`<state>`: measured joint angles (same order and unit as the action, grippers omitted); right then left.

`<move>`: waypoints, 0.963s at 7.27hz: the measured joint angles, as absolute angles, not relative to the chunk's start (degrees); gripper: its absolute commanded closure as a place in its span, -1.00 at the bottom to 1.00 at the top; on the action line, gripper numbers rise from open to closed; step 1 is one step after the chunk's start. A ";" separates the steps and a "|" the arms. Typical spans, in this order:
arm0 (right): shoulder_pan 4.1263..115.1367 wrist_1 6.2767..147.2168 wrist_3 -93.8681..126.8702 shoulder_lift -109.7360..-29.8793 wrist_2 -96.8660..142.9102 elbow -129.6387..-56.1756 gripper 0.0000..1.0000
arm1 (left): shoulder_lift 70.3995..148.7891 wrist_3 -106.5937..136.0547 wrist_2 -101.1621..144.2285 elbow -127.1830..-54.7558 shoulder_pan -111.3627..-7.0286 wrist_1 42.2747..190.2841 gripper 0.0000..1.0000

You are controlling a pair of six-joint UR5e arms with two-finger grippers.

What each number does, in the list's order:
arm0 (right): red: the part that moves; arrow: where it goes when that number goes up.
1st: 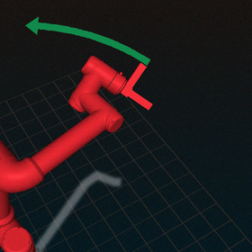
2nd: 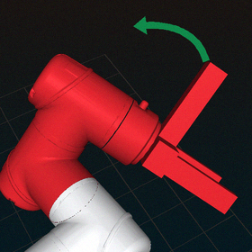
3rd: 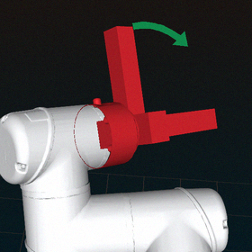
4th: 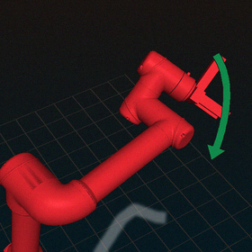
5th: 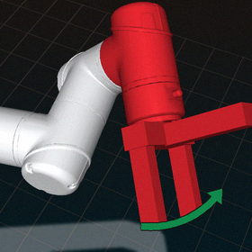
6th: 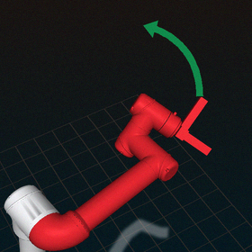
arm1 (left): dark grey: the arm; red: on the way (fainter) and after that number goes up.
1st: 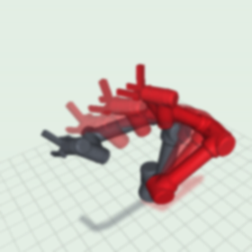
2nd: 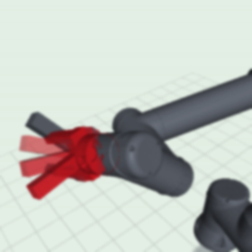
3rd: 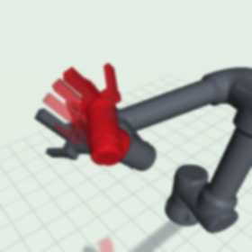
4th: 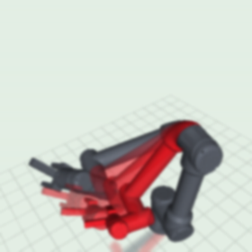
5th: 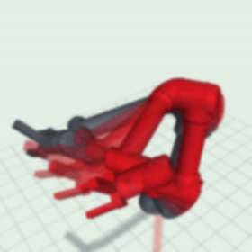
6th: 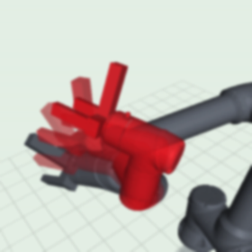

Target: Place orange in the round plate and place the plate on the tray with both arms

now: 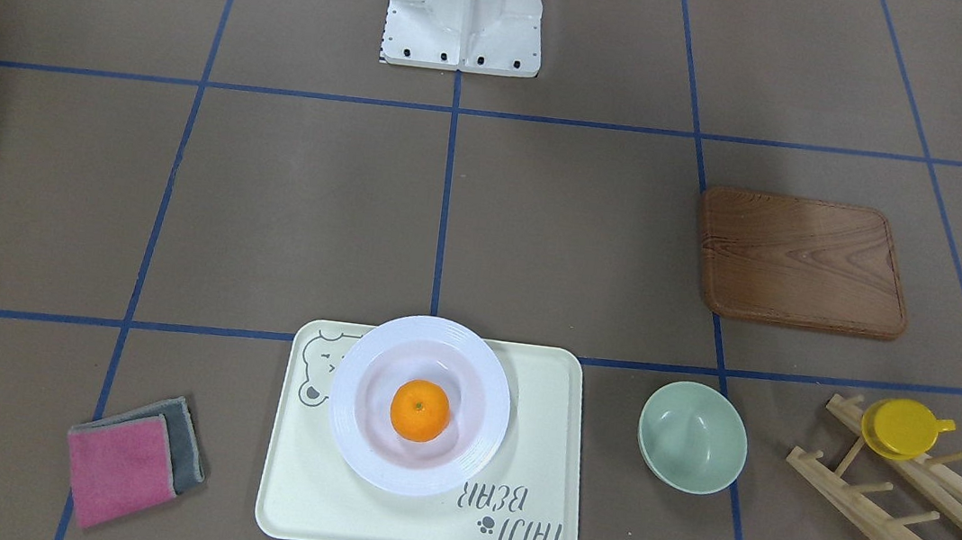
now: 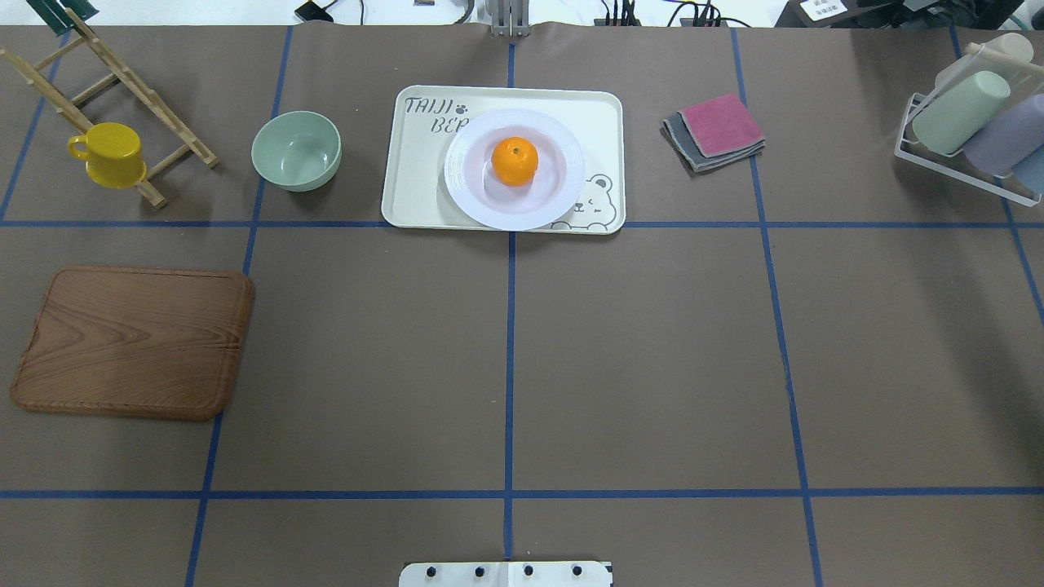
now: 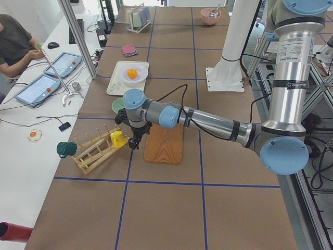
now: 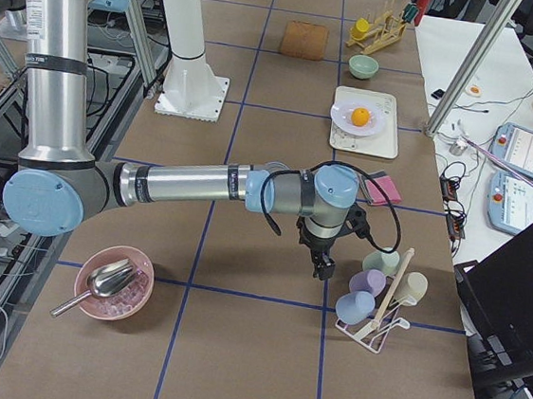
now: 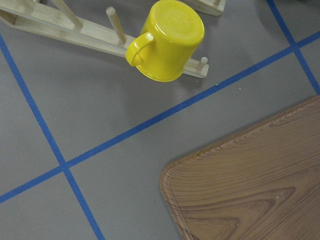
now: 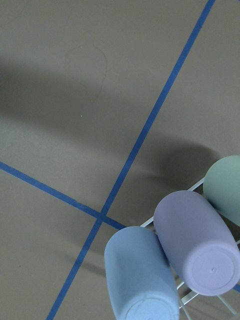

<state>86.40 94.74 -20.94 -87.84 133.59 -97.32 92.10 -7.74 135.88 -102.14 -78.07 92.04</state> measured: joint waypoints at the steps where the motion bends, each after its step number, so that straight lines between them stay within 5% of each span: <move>1: 86.08 94.62 -20.90 -87.84 133.63 -97.14 -1.00 | 92.11 -7.66 135.99 -102.49 -78.01 92.45 -0.98; 7: 84.95 94.18 -20.73 -88.09 138.35 -94.53 -1.00 | 92.53 -8.04 135.88 -103.50 -77.89 93.39 -0.98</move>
